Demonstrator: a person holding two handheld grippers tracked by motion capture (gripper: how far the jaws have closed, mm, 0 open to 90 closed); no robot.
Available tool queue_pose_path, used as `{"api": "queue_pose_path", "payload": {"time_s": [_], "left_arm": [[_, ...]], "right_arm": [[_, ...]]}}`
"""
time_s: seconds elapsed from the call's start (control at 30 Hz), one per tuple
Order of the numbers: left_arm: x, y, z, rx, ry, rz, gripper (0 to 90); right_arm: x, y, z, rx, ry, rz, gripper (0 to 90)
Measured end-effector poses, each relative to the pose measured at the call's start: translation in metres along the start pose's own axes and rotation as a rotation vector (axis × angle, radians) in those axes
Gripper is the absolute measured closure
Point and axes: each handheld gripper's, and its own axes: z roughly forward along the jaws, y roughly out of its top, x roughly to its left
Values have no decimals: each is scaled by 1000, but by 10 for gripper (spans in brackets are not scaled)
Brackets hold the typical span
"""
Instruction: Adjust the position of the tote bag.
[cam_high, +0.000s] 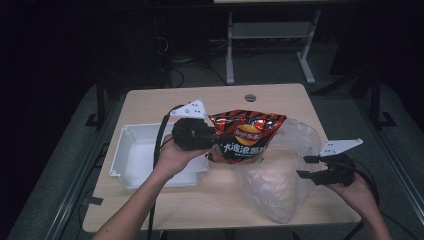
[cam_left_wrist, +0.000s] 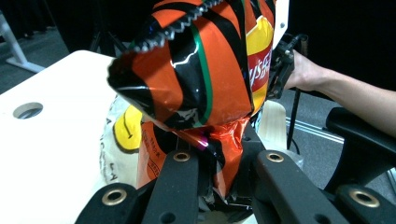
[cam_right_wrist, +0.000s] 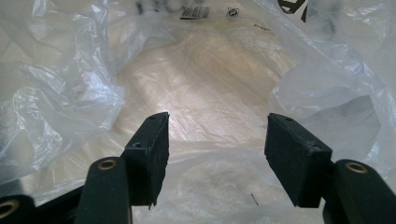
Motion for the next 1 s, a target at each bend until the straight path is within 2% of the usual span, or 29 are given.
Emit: {"api": "queue_pose_path", "payload": {"time_s": [0.13, 0.4, 1.0], "left_arm": [[4, -4, -6, -5, 6, -16, 825], [8, -5, -14, -10, 22, -11, 825], [20, -17, -35, -8, 52, -34, 825]], "right_arm": [[-1, -1, 0, 1, 0, 1, 385], [0, 1, 1, -3, -4, 4, 375], [-3, 0, -2, -16, -10, 24, 340]]}}
